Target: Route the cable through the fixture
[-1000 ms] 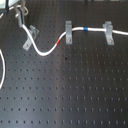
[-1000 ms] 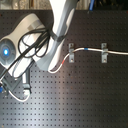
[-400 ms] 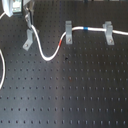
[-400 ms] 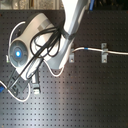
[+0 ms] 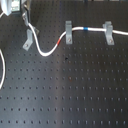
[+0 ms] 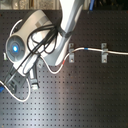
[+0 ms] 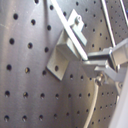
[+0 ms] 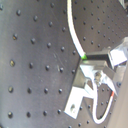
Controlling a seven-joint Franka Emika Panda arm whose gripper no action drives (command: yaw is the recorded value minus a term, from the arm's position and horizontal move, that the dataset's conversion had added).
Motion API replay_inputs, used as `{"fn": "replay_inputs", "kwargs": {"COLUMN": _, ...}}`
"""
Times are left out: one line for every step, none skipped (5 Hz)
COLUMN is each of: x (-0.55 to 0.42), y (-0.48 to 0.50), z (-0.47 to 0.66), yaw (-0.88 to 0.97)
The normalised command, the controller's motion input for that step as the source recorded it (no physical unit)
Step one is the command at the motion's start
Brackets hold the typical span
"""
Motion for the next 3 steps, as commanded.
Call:
{"fn": "replay_inputs", "kwargs": {"x": -0.415, "y": 0.077, "z": 0.12, "yaw": 0.00}}
{"fn": "replay_inputs", "kwargs": {"x": -0.365, "y": 0.252, "z": 0.22, "yaw": 0.00}}
{"fn": "replay_inputs", "kwargs": {"x": -0.111, "y": 0.095, "z": 0.15, "yaw": 0.00}}
